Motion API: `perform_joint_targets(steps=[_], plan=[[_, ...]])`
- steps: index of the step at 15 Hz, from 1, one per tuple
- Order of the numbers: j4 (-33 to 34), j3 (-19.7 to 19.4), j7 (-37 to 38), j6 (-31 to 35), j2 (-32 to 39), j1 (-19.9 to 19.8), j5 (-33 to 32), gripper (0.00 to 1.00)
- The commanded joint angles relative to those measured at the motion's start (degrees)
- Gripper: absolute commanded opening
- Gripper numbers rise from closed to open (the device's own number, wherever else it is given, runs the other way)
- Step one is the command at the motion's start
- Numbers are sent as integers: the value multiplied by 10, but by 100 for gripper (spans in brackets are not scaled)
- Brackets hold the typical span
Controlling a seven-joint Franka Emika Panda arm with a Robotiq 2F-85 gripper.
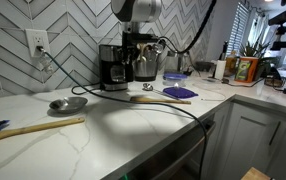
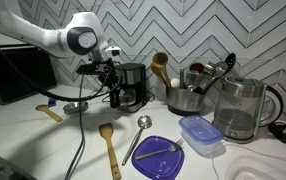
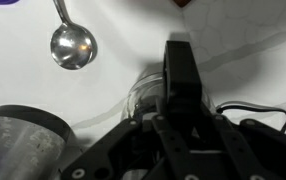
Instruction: Pick up the coffee jar and slot it into the coffee machine
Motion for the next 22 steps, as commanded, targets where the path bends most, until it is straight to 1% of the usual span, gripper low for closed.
perform_joint_targets(steps=[1,5,10,14,22], plan=[[23,4,9,2,21,11,-13,7],[27,12,-12,-9,22,15,4,7],[27,22,-29,-41,10,18,17,7],[32,24,-16,-47,21,23,15,7],[43,12,24,-24,36,20,-1,7]])
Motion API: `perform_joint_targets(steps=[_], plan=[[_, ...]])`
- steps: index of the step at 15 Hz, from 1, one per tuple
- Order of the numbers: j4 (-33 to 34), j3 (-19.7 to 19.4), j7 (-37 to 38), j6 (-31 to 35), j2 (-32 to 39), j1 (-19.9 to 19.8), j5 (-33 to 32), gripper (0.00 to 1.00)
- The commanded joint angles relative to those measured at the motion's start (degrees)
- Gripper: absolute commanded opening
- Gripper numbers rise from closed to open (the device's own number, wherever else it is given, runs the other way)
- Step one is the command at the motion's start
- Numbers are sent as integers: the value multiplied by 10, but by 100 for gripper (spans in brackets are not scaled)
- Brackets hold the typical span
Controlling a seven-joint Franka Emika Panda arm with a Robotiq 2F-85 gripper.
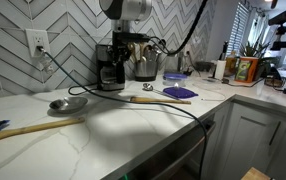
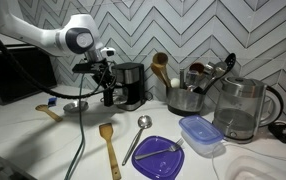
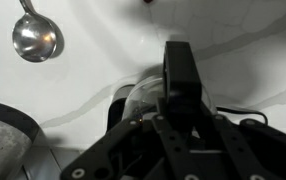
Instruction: Pick up the coffee jar and slot it into the coffee machine
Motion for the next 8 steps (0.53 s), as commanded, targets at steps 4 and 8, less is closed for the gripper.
perform_joint_targets(steps=[4,8], plan=[[12,-15,47,35,20,2,-25,7],[15,-22,75,68,33,4,-42,7]])
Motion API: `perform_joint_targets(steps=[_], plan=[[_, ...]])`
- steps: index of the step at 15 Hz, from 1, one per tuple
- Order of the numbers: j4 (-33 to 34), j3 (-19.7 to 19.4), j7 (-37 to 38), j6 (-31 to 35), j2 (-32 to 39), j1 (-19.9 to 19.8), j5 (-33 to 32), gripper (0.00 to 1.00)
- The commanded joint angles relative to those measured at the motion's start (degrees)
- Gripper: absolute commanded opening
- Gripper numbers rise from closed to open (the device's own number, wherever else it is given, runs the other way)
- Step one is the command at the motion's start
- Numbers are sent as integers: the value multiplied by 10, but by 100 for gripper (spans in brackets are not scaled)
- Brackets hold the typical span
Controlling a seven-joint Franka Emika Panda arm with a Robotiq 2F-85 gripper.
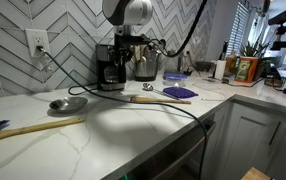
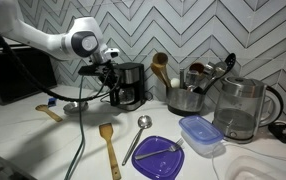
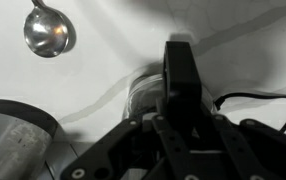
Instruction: Pick up the coffee jar and slot it into the coffee machine
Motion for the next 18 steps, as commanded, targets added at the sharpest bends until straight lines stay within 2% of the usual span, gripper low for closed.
perform_joint_targets(steps=[1,7,14,15,16,18], plan=[[7,-8,30,38,15,5,-18,7],[15,-6,37,51,24,10,-12,7],[25,-13,100,50,34,20,-40,7],[27,-11,102,49,35,20,-37,55],[28,-11,106,51,36,21,-36,56],[28,-10,106,63,34,22,-32,69]])
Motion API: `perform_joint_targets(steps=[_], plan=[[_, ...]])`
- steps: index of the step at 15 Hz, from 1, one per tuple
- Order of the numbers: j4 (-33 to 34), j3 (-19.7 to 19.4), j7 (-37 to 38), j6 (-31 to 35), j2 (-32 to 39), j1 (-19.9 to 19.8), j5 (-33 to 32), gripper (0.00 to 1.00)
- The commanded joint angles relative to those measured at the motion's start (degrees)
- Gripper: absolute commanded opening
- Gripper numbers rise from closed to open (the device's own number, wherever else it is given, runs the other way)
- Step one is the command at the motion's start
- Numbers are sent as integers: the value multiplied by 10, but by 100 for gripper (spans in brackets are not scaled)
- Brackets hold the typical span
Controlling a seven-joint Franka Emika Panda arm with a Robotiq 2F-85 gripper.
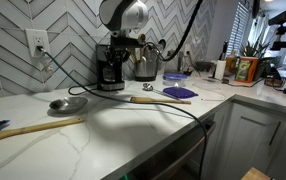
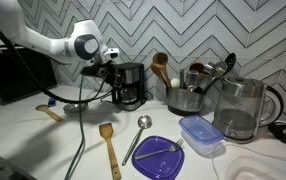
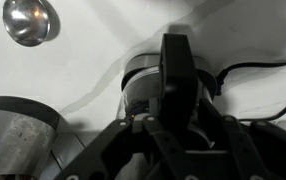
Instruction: Pick up the coffee jar and slot it into the coffee machine
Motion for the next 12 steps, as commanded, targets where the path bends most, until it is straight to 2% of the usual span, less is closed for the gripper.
perform_joint_targets(steps=[1,4,12], plan=[[6,-8,18,26,4,10,-9,76],[6,-2,-1,6,-1,10,3,100],[8,15,-60,-127,-14,4,63,100]])
